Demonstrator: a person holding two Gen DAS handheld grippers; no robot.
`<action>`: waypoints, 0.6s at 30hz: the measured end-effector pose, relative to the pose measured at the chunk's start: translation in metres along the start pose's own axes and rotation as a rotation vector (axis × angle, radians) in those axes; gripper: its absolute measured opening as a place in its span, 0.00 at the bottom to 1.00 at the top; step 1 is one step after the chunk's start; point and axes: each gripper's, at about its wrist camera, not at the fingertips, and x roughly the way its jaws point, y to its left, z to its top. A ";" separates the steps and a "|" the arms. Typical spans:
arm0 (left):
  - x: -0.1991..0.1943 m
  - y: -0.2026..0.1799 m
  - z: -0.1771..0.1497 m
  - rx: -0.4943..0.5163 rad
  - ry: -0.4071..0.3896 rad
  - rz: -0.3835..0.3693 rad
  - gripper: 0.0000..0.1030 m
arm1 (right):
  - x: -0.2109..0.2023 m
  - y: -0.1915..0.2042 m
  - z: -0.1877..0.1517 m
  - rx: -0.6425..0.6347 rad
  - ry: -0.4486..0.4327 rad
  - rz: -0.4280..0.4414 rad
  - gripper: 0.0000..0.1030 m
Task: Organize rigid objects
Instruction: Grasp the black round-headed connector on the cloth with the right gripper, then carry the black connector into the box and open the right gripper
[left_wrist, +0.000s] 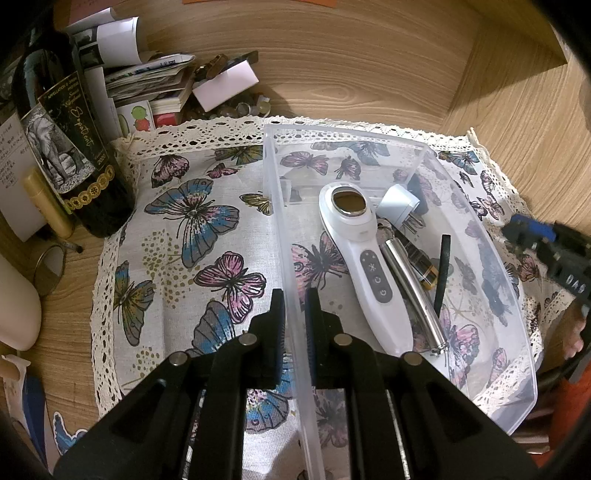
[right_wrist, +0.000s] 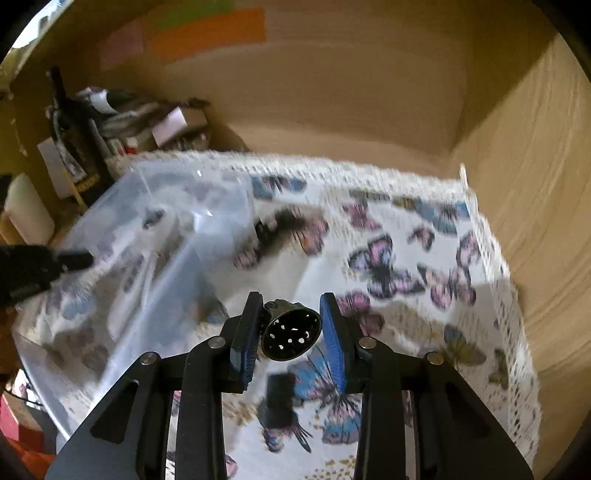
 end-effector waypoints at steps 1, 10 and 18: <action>0.000 0.000 0.000 0.000 0.000 0.000 0.10 | -0.002 0.003 0.004 -0.004 -0.012 0.004 0.28; 0.000 0.000 0.000 0.000 0.000 0.001 0.10 | -0.014 0.030 0.035 -0.058 -0.091 0.072 0.28; 0.000 0.000 0.000 0.000 0.000 0.001 0.10 | 0.002 0.056 0.041 -0.109 -0.071 0.120 0.28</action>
